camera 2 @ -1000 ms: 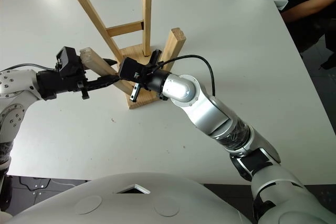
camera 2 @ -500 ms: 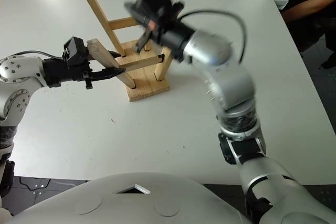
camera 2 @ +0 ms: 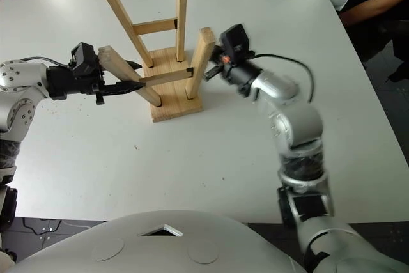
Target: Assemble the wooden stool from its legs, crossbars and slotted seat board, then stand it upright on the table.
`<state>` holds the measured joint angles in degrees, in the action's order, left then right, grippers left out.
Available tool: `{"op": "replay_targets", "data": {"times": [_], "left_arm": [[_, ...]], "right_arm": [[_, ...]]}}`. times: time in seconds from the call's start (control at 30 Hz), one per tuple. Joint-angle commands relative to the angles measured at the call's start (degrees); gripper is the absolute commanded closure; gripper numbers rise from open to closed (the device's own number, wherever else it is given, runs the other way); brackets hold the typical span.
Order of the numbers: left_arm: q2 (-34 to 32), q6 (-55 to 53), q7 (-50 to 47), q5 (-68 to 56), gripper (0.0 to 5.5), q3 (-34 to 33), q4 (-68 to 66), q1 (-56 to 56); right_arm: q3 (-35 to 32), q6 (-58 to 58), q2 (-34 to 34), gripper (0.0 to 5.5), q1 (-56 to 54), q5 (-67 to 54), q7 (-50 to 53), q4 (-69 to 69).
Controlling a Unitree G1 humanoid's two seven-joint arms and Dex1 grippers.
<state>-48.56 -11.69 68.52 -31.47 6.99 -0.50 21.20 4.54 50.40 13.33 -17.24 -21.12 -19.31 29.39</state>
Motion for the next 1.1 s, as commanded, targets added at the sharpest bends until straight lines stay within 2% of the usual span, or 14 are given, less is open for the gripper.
{"op": "replay_targets", "data": {"times": [0.03, 0.2, 0.43, 0.47, 0.5, 0.63, 0.8, 0.9, 0.97, 1.07, 1.1], "left_arm": [[3.78, -1.79, 2.96, 5.84, 3.45, 7.23, -2.63, -0.78], [4.29, -1.78, 3.28, 0.76, 3.45, 2.61, -0.47, -1.58], [1.9, -5.09, -1.0, -3.38, 3.45, -7.62, 4.3, -7.04], [1.88, -6.49, -1.69, -4.48, 3.08, -8.86, 5.53, -7.66], [2.06, -7.92, -2.36, -5.48, 2.96, -9.89, 6.74, -7.99], [2.47, -10.45, -4.97, -6.51, 2.31, -12.82, 11.76, -10.38], [0.63, -11.94, -5.29, -6.71, 2.31, -16.05, 16.69, -15.44], [0.33, -14.84, -8.35, -9.16, 2.31, -25.7, 21.0, -24.63], [2.42, -16.77, -11.15, -11.14, 2.31, -31.29, 24.61, -31.26], [5.71, -18.2, -15.08, -12.61, 2.31, -32.95, 27.87, -36.06], [7.58, -18.48, -18.43, -12.09, 2.5, -33.21, 27.53, -36.47]], "right_arm": [[3.92, 5.16, -8.51, 5.5, -0.95, -17.97, -4.87, 11.64], [1.13, 4.57, -3.1, 5.5, -1.89, -16.93, -9.12, 10.67], [-9.05, -1.21, 4.0, 5.5, -5.02, -13.26, -11.06, 0.05], [-10.12, -2.06, 4.38, 5.5, -5.41, -13.18, -11.16, -1.8], [-10.64, -2.85, 4.7, 5.5, -5.5, -12.96, -11.22, -3.05], [-9.46, -4.73, 5.8, 5.5, -5.37, -12.64, -12.09, -5.33], [-8.56, -5.33, 6.2, 5.5, -2.51, -12.52, -11.21, -2.96], [-9.59, -5.24, 6.12, 5.5, 0.34, -11.63, -8.49, -1.44], [-11.08, -5.09, 5.63, 5.5, 3.62, -11.18, -5.6, 0.41], [-11.04, -5.63, 4.94, 5.5, 8.46, -9.52, -1.68, 3.52], [-10.62, -5.9, 4.47, 5.5, 9.13, -8.48, 0.02, 3.99]]}}
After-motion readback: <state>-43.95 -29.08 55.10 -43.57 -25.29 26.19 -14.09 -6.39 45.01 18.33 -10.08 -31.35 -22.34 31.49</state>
